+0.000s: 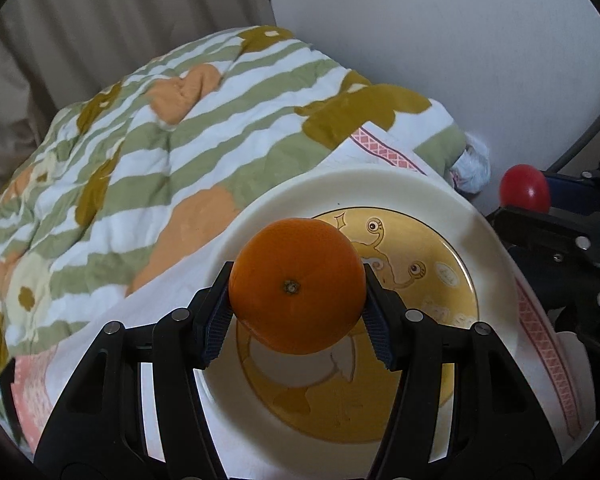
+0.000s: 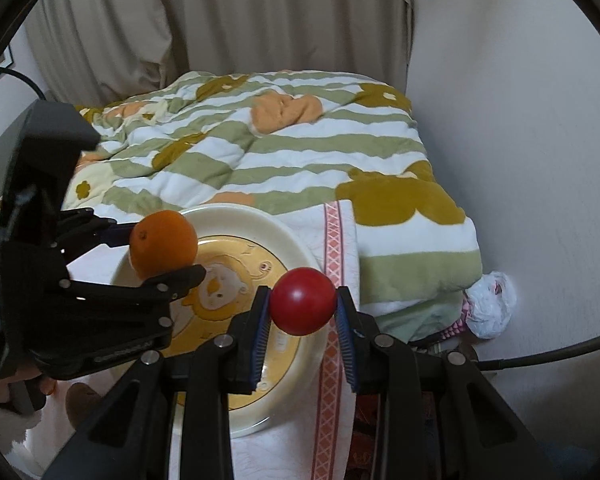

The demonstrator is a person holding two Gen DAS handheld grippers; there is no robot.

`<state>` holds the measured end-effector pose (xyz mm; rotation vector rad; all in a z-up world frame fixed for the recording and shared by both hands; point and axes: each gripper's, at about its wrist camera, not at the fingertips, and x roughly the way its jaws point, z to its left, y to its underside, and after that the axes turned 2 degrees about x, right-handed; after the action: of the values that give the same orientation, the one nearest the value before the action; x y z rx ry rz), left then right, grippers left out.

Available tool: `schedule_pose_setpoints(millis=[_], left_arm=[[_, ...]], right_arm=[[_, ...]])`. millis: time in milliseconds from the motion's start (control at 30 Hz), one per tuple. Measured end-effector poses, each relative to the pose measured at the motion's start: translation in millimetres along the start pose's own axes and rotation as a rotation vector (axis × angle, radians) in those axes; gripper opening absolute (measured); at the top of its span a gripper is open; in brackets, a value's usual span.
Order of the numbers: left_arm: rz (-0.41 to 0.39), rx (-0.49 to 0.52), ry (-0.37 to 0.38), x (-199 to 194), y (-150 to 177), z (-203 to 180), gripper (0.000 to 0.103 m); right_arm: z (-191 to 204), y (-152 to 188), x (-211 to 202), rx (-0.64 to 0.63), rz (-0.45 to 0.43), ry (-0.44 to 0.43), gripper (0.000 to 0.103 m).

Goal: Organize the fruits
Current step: 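Release the orange onto the plate with left tool while right tool carries tomato, then lower the red tomato onto the plate and open the right tool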

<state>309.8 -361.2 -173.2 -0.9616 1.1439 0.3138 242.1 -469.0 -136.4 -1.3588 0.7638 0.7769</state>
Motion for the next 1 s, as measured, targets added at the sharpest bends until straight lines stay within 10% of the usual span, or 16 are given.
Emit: schedule_pose_setpoints(millis=[267, 367, 1000], left_arm=[[0.024, 0.036, -0.003, 13.1, -1.6, -4.0, 0.069], [-0.018, 0.028, 0.007, 3.8, -4.3, -1.6, 0.103], [-0.013, -0.145, -0.025, -54.3, 29.2, 39.4, 0.103]], right_arm=[[-9.7, 2.8, 6.0, 0.052, 0.019, 0.014, 0.029], [-15.8, 2.6, 3.3, 0.074, 0.016, 0.02, 0.029], [4.1, -6.7, 21.9, -0.055, 0.041, -0.104, 0.029]])
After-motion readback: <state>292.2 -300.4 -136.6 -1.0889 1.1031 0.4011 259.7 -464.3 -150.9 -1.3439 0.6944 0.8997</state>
